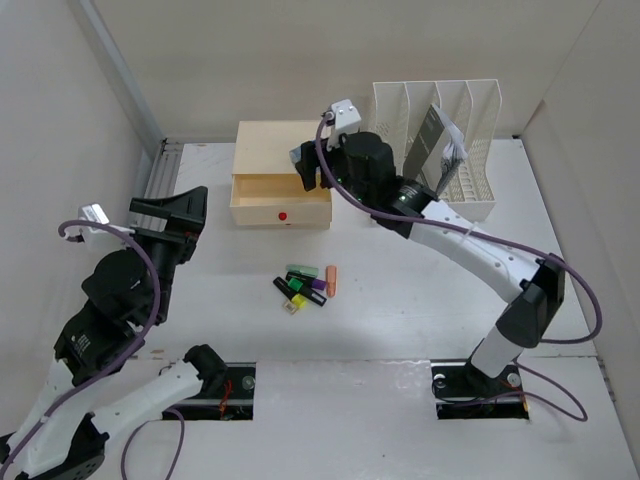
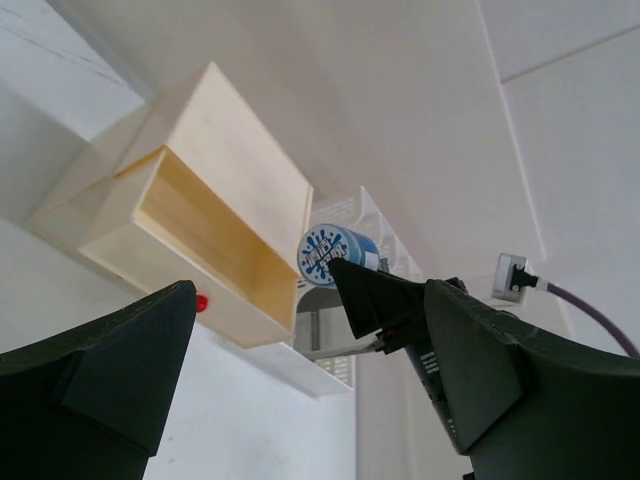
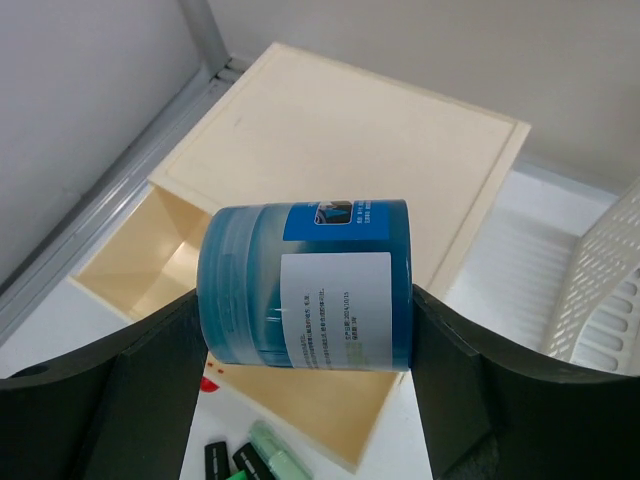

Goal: Organize the desk

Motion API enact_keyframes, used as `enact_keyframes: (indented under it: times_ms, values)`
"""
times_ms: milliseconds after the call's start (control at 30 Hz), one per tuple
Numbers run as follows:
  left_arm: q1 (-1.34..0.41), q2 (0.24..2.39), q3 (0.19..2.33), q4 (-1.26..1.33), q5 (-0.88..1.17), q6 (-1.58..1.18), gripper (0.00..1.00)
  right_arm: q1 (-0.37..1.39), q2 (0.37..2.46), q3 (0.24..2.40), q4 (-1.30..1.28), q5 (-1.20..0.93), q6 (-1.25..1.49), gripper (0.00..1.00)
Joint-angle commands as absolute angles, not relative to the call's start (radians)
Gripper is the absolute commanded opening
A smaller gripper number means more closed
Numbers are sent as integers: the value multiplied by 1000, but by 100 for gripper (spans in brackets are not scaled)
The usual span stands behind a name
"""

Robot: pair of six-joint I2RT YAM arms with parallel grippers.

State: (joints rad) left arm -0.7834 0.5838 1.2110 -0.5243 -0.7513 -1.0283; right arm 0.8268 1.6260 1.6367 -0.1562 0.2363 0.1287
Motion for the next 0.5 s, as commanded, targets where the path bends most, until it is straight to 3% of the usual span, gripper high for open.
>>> enact_keyframes:
  times_ms: [0,467]
  values:
    - [-779,555,1183,-557,-810,-954,96,882,1637,1761,-136,371,155,0]
    - [-779,499,1121,-577,-828,-956,96,942,1718,1798,-229,520,273,0]
